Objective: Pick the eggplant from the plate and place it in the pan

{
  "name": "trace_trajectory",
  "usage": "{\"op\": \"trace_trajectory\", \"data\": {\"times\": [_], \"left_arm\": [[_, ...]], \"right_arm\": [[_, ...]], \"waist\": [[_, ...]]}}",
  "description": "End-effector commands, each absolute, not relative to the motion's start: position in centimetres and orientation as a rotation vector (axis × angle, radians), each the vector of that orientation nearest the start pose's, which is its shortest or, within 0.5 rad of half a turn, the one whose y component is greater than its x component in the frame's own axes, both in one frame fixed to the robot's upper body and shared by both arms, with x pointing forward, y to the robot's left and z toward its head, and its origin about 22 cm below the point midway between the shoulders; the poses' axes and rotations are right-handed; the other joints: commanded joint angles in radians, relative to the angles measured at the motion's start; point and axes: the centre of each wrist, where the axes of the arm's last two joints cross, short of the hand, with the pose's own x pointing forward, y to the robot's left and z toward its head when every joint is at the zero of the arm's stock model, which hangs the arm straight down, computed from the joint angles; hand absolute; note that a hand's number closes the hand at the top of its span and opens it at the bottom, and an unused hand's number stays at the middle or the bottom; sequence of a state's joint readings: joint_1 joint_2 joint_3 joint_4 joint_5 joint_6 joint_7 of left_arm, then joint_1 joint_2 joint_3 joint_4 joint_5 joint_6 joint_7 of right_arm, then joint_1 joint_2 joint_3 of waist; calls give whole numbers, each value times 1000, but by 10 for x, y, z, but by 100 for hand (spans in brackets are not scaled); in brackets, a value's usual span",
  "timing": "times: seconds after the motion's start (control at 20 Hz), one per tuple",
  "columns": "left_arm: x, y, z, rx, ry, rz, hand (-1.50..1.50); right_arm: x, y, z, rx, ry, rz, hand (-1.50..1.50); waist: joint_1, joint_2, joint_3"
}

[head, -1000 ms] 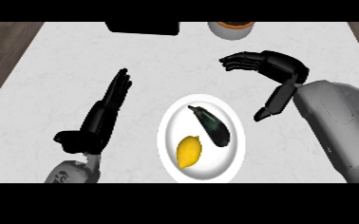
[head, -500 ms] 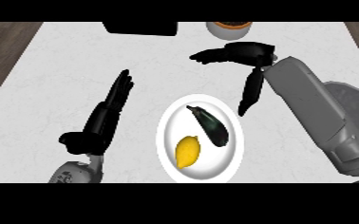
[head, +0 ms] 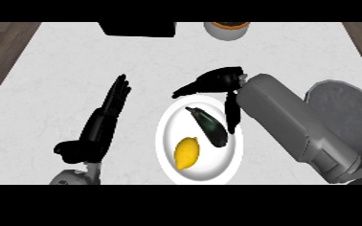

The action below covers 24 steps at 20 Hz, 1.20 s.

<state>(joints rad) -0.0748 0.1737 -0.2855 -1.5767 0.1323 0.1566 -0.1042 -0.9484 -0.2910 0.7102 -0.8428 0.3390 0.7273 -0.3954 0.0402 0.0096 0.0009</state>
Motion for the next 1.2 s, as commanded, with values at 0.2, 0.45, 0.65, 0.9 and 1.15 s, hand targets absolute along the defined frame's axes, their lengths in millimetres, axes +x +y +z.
{"op": "trace_trajectory", "data": {"times": [0.2,0.45,0.65,0.9,1.15], "left_arm": [[238,204,5,-89,-1711,-156,0],[243,196,0,-73,-1689,-136,0],[252,196,16,-53,-1708,-139,0],[233,199,11,-63,-1692,-114,0],[259,203,4,-73,-1703,-134,0]], "right_arm": [[405,-112,58,409,-1046,2053,-150],[396,-107,23,391,-1051,2047,-150],[412,-123,36,391,-1074,2012,-150],[397,-118,16,440,-1078,1979,-150],[390,-99,-4,427,-1049,1991,-150]], "waist": [[-16,-4,-1],[-19,-3,-1],[-20,-4,-1],[-25,-9,-1],[-26,-4,-1]]}}
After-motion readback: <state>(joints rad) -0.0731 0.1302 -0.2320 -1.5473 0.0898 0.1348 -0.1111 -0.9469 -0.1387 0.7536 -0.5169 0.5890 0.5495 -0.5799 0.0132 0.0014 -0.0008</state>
